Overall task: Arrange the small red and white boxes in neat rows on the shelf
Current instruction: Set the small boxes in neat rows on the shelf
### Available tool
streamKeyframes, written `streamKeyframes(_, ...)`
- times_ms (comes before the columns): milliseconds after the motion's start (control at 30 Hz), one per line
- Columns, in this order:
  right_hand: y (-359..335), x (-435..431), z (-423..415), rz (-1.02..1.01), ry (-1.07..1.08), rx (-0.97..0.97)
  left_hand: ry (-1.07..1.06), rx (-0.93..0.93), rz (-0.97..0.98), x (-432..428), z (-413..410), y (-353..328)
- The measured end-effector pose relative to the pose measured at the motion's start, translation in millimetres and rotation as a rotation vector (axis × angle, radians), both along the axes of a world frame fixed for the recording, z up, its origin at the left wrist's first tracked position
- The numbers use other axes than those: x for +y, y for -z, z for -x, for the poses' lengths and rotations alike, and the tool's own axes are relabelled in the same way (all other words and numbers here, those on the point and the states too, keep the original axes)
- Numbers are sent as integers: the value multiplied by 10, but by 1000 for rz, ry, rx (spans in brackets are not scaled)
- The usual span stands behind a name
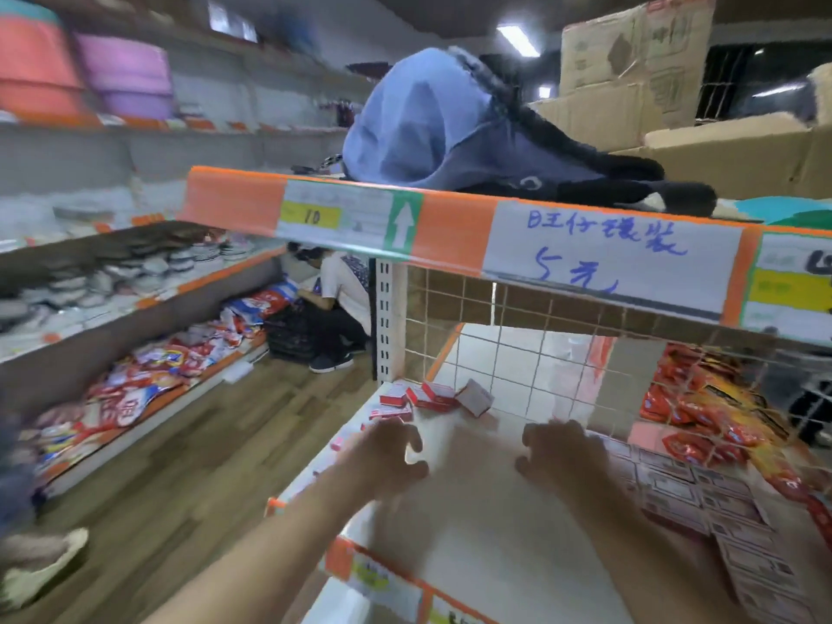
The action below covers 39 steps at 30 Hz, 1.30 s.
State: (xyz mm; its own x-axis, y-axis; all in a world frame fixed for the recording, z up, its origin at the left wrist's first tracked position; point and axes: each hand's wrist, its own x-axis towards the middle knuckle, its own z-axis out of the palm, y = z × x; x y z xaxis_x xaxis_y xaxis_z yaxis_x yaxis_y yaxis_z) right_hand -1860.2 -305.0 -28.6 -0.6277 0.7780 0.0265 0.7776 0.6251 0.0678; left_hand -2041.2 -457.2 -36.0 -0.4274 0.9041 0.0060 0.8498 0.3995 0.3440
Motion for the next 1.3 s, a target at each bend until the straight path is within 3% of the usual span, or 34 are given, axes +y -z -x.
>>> streamKeyframes(267, 77, -344, 737, 169, -328, 131, -178, 63, -101, -644, 460, 17)
streamKeyframes(467, 271, -485, 1217, 90, -512, 264, -224, 45, -64, -762, 685, 50)
streamKeyframes(967, 389, -370, 1536, 88, -588, 260, 36, -53, 168, -263, 1012, -87)
streamKeyframes(1300, 295, -359, 1427, 110, -428, 298, 202, -32, 259, -85, 1104, -68)
